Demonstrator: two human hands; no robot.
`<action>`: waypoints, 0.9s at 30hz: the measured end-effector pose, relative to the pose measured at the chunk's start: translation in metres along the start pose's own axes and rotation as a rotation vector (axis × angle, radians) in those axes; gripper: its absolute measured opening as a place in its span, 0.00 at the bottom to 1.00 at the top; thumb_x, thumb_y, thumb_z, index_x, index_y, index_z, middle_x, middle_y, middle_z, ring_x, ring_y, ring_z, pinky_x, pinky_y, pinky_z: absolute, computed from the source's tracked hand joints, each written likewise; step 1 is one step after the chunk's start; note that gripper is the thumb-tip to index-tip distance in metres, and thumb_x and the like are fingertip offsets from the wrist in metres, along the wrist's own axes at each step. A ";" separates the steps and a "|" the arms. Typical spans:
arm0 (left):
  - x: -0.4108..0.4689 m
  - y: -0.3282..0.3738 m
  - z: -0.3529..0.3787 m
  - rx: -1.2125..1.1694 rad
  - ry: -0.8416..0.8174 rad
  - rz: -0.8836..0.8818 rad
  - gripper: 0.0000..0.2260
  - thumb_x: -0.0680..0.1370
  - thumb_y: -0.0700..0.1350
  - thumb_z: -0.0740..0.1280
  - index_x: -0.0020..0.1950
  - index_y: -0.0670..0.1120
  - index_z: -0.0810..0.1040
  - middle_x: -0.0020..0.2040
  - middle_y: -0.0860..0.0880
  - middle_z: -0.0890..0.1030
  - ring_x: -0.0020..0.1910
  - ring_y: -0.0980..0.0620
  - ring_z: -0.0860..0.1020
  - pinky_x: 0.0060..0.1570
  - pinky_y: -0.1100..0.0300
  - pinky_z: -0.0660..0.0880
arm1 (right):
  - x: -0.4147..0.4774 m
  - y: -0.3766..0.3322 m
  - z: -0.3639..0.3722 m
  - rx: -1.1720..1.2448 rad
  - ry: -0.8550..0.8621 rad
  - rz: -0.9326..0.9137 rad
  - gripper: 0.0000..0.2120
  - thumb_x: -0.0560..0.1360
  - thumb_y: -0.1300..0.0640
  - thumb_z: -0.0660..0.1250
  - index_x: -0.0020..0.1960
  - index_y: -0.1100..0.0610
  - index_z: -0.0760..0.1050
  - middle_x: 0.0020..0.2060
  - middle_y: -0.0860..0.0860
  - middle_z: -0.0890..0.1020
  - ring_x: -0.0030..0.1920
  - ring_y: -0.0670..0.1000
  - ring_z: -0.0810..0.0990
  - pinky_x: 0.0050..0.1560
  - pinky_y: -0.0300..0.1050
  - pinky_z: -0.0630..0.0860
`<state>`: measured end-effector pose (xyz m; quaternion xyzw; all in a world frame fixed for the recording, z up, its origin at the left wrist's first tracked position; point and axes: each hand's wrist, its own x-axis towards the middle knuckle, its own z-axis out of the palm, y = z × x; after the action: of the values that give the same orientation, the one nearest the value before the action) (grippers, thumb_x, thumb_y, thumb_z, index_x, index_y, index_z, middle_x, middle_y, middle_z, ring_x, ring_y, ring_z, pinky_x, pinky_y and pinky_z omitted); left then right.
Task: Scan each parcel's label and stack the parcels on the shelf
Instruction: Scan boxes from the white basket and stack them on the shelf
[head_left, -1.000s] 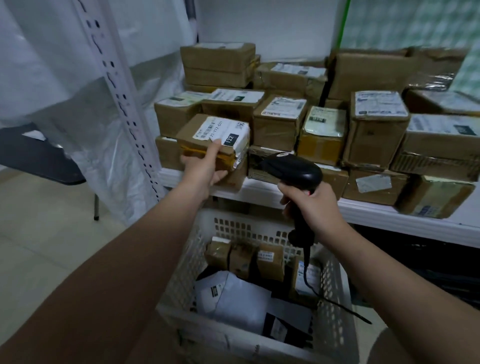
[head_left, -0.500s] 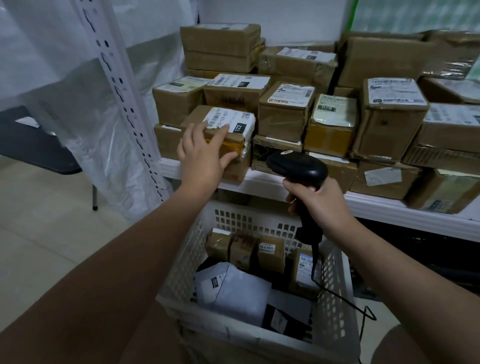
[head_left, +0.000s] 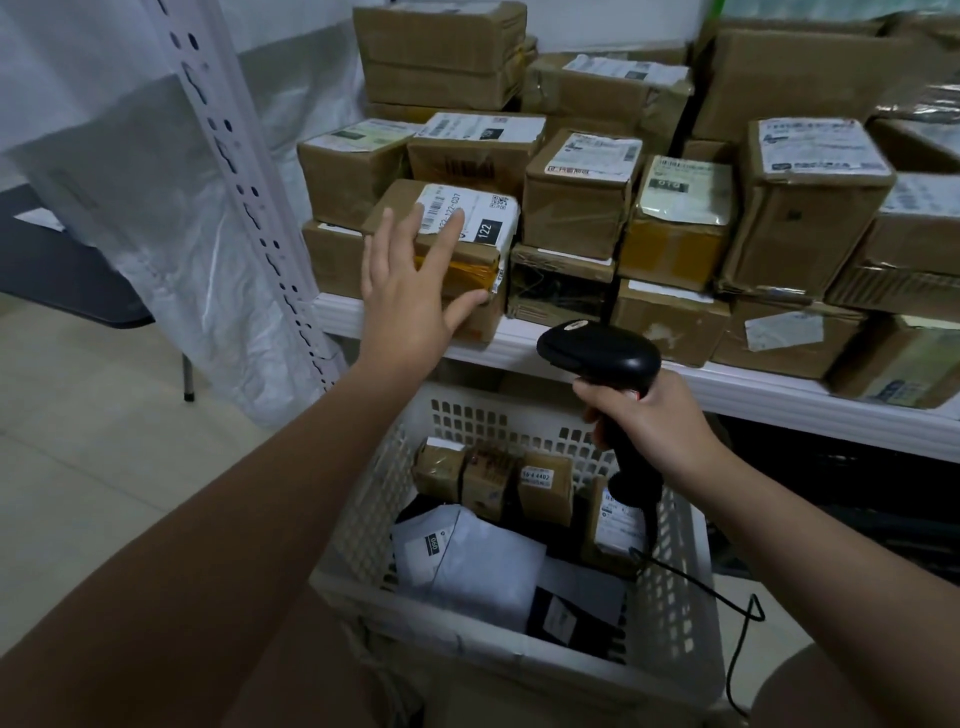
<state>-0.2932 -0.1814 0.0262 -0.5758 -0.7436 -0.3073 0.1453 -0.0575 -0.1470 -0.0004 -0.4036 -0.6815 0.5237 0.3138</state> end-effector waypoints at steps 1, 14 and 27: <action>-0.007 0.000 0.001 -0.032 0.026 0.018 0.29 0.77 0.56 0.65 0.76 0.52 0.62 0.77 0.43 0.58 0.76 0.41 0.51 0.72 0.45 0.46 | -0.002 0.002 -0.001 -0.019 -0.018 0.014 0.04 0.76 0.58 0.70 0.47 0.59 0.79 0.32 0.55 0.80 0.29 0.54 0.79 0.32 0.43 0.77; -0.176 0.012 0.133 -0.219 -0.715 0.137 0.18 0.79 0.52 0.63 0.66 0.44 0.74 0.63 0.45 0.72 0.60 0.45 0.72 0.58 0.53 0.71 | -0.032 0.113 -0.049 -0.392 0.074 0.459 0.14 0.73 0.54 0.73 0.39 0.65 0.79 0.31 0.63 0.82 0.26 0.53 0.78 0.33 0.47 0.75; -0.192 0.096 0.309 -0.562 -1.215 -0.844 0.28 0.80 0.55 0.62 0.76 0.43 0.61 0.74 0.42 0.62 0.69 0.42 0.67 0.62 0.52 0.67 | -0.034 0.196 -0.113 -0.430 0.086 0.522 0.11 0.73 0.55 0.71 0.40 0.62 0.79 0.32 0.59 0.83 0.27 0.50 0.79 0.32 0.47 0.76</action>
<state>-0.1034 -0.1212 -0.2931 -0.3270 -0.7429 -0.1448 -0.5659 0.0985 -0.0999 -0.1614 -0.6432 -0.6361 0.4130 0.1053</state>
